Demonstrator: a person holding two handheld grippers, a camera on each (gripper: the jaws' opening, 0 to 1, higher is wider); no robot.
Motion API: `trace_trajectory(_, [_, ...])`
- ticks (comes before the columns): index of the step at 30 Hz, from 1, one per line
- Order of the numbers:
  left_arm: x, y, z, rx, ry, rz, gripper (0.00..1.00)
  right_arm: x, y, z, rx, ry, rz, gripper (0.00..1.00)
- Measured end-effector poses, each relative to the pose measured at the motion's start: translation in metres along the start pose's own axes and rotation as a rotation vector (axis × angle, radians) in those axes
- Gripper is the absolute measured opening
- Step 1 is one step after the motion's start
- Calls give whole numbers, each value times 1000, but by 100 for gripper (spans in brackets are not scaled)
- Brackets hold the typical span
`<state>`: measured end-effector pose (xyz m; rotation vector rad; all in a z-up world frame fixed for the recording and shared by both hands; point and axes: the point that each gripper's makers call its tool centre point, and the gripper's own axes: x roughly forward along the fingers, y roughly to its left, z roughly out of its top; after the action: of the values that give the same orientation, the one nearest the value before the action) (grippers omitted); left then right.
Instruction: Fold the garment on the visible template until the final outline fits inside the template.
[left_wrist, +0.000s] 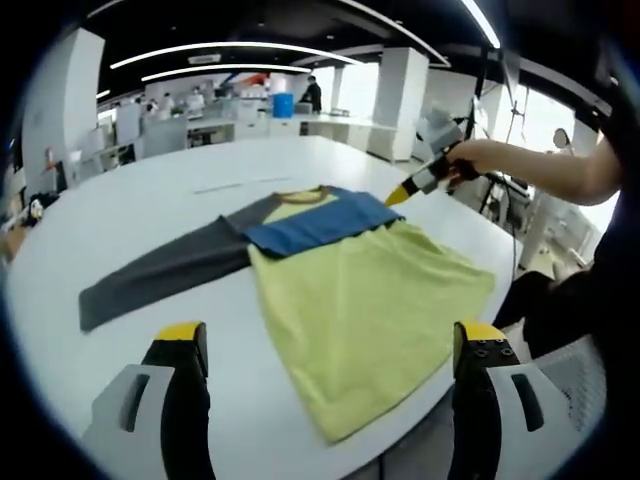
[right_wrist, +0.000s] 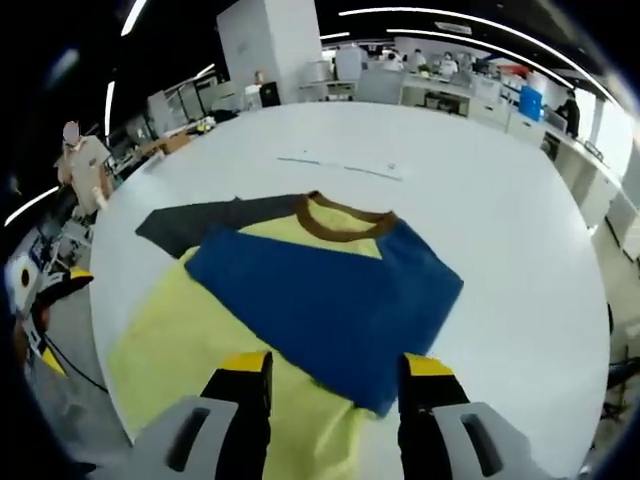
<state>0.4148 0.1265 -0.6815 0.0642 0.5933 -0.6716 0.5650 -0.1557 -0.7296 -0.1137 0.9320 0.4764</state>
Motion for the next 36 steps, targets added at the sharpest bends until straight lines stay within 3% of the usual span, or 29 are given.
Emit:
trace_trajectory(5, [-1, 2, -7, -7, 19, 7, 98, -2, -13, -14, 43, 8, -41, 34])
trace_trajectory(13, [0, 3, -5, -11, 10, 13, 98, 3, -23, -33, 56, 35, -88, 29])
trace_trajectory(17, [-1, 2, -6, -7, 14, 12, 98, 3, -29, -44, 20, 63, -136, 25])
trace_trajectory(28, [-4, 4, -8, -3, 22, 19, 97, 14, -32, -53, 71, 51, -151, 20])
trace_trajectory(30, [-4, 3, -8, -4, 22, 18, 97, 13, -37, -50, 86, 26, -189, 16])
trace_trajectory(36, [-6, 3, -9, -5, 24, 23, 97, 11, -41, -49, 104, 7, -193, 4])
